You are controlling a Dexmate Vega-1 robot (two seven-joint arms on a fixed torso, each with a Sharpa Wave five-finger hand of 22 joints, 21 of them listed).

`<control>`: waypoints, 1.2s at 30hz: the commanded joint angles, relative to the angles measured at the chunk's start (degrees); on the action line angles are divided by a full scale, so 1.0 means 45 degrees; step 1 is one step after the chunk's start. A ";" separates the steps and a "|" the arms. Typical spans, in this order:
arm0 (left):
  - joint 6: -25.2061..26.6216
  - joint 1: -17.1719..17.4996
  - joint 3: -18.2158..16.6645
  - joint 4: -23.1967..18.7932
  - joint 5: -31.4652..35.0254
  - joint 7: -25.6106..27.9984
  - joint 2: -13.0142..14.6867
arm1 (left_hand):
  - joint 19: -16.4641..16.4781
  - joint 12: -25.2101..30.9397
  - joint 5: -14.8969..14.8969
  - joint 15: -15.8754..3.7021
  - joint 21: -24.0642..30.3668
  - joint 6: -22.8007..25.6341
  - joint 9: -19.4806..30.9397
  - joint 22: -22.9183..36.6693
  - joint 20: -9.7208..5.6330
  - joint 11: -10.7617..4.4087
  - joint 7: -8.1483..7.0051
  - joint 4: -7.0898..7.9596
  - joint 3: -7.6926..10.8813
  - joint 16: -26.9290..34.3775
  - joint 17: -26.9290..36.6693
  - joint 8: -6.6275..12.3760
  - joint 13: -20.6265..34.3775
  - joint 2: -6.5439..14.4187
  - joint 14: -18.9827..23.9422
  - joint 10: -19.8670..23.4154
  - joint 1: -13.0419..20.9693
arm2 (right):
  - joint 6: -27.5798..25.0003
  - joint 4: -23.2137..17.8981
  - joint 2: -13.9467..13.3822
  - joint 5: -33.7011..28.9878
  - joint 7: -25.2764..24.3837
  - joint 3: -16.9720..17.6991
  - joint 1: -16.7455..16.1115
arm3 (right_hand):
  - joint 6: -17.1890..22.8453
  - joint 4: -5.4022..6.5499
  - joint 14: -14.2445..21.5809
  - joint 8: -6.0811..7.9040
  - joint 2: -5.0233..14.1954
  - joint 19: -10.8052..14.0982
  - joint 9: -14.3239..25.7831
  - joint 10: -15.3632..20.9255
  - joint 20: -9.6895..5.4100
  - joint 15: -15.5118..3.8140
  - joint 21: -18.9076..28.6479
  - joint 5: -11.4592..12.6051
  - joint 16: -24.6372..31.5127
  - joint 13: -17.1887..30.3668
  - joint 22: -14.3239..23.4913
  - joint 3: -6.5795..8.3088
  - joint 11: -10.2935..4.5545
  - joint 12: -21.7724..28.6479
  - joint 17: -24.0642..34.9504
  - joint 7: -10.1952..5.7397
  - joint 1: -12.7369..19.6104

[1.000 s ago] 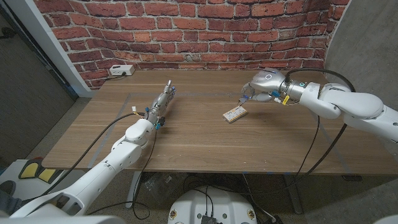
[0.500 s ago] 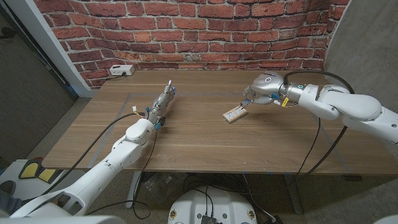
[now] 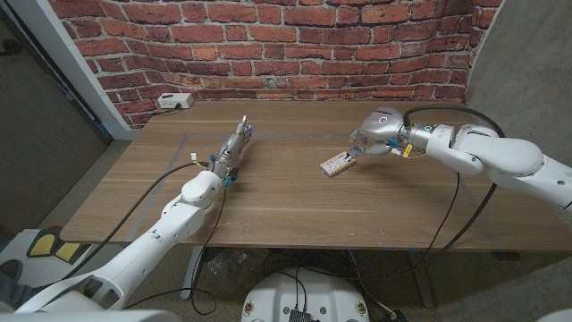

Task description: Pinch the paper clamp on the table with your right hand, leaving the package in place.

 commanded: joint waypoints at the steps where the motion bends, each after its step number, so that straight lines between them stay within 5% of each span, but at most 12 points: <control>1: -0.0086 0.0072 -0.0045 0.0005 -0.0013 0.0084 -0.0014 | -0.0106 -0.0020 -0.0049 0.0060 0.0044 0.0023 0.0049 0.0056 0.0032 -0.0008 -0.0047 -0.0030 -0.0109 -0.0003 0.0055 -0.0009 0.0042 0.0054 -0.0090 -0.0040 0.0067 | 0.0163 0.0024 0.0023 -0.0421 0.0191 -0.0211 0.0193 | 0.2644 0.0164 -0.0143 -0.0099 -0.0155 -0.0011 0.0046 -0.0164 -0.0751 -0.0901 0.0065 -0.0005 0.0012 0.0017 0.0028 0.0030 -0.0007 -0.0045 0.0052 -0.0580 -0.0177; 36: -0.0140 0.0852 -0.0414 -0.0708 -0.0153 0.0457 0.0350 | -0.0109 -0.0018 -0.0055 0.0058 0.0053 0.0036 0.0049 0.0057 0.0033 0.0005 -0.0049 -0.0027 -0.0210 0.0002 0.0055 -0.0005 0.0042 0.0107 -0.0086 -0.0041 0.0106 | 0.1355 0.1029 0.0717 -0.1598 0.0520 -0.1515 0.1487 | 0.2210 0.0348 -0.0417 -0.0463 -0.0559 -0.0153 0.0053 -0.0667 -0.0667 -0.0871 0.0034 0.0009 0.0025 0.0029 0.0009 -0.0349 0.0006 -0.0150 0.0088 -0.0571 -0.0786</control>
